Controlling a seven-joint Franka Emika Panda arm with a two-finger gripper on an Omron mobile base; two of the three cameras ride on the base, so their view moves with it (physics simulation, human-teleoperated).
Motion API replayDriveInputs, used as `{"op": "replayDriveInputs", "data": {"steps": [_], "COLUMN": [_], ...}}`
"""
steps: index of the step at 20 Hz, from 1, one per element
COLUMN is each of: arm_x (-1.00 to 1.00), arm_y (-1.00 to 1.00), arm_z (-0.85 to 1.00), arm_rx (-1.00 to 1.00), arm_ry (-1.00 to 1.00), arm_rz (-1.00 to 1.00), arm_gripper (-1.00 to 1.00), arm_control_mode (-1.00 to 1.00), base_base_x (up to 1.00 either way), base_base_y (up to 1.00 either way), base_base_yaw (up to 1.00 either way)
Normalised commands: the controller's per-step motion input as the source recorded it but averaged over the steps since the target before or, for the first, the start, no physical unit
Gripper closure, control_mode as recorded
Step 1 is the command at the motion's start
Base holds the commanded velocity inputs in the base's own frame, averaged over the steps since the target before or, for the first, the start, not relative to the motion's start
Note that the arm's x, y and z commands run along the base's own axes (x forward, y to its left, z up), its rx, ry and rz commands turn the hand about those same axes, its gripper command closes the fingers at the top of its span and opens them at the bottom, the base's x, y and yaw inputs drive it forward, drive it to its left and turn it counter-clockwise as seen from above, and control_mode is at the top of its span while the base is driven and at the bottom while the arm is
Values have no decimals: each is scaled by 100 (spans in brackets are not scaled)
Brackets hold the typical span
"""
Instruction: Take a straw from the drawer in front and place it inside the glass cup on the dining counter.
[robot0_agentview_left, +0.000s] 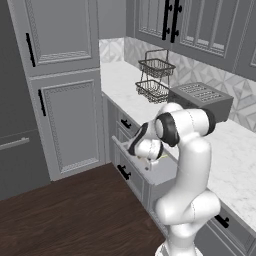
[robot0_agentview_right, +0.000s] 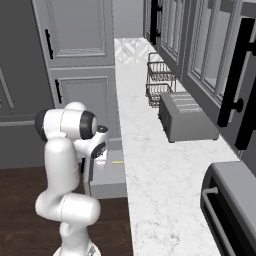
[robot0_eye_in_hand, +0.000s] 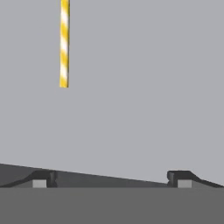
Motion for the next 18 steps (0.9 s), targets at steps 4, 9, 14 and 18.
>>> {"op": "replayDriveInputs", "data": {"steps": [4, 9, 14, 18], "arm_x": [0, 0, 0, 0], "arm_y": [31, 37, 42, 44], "arm_z": [-21, -4, -7, -10], "arm_rx": [7, 9, 7, 7], "arm_ry": [3, 3, 7, 9], "arm_rz": [2, 1, 1, 2], "arm_gripper": [-100, -100, -100, -100], "arm_control_mode": [-100, -100, -100, -100], "base_base_x": [0, 0, 0, 0], "base_base_y": [0, 0, 0, 0], "base_base_yaw": [0, 0, 0, 0]}}
